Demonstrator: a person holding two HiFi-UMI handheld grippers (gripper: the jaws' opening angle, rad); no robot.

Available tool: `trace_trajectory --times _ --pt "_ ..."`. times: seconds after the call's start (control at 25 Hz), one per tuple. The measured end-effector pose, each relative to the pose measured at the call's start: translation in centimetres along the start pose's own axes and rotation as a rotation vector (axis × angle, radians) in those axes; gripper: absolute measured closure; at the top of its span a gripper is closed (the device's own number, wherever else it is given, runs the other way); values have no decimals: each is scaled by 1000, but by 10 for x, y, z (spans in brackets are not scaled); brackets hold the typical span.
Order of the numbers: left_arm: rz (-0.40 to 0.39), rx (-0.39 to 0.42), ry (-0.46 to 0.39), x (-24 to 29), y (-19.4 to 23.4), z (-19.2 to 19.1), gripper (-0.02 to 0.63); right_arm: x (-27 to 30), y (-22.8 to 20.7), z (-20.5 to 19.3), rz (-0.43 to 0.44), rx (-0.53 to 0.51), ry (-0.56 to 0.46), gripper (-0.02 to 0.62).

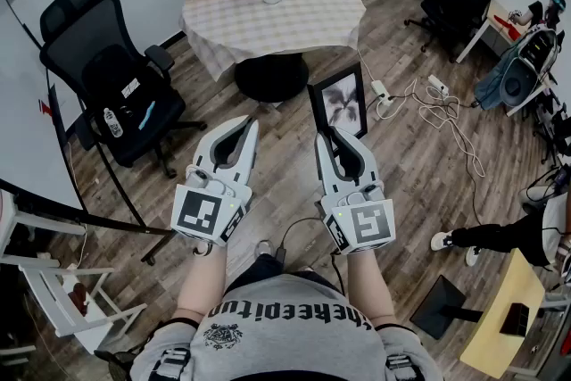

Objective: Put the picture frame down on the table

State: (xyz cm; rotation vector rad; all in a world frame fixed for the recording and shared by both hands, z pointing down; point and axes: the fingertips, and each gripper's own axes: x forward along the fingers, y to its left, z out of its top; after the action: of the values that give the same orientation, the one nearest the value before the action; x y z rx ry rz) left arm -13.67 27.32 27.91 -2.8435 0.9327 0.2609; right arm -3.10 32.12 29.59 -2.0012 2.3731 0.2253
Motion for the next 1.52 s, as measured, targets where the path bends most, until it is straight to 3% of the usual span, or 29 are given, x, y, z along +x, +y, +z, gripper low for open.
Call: trace_trajectory --times 0.56,1.52 --pt "0 -4 -8 0 -5 -1 591 -12 -9 0 -26 -3 -5 525" --pt "-40 -13 -41 2 73 -6 591 51 17 0 -89 23 -47 525"
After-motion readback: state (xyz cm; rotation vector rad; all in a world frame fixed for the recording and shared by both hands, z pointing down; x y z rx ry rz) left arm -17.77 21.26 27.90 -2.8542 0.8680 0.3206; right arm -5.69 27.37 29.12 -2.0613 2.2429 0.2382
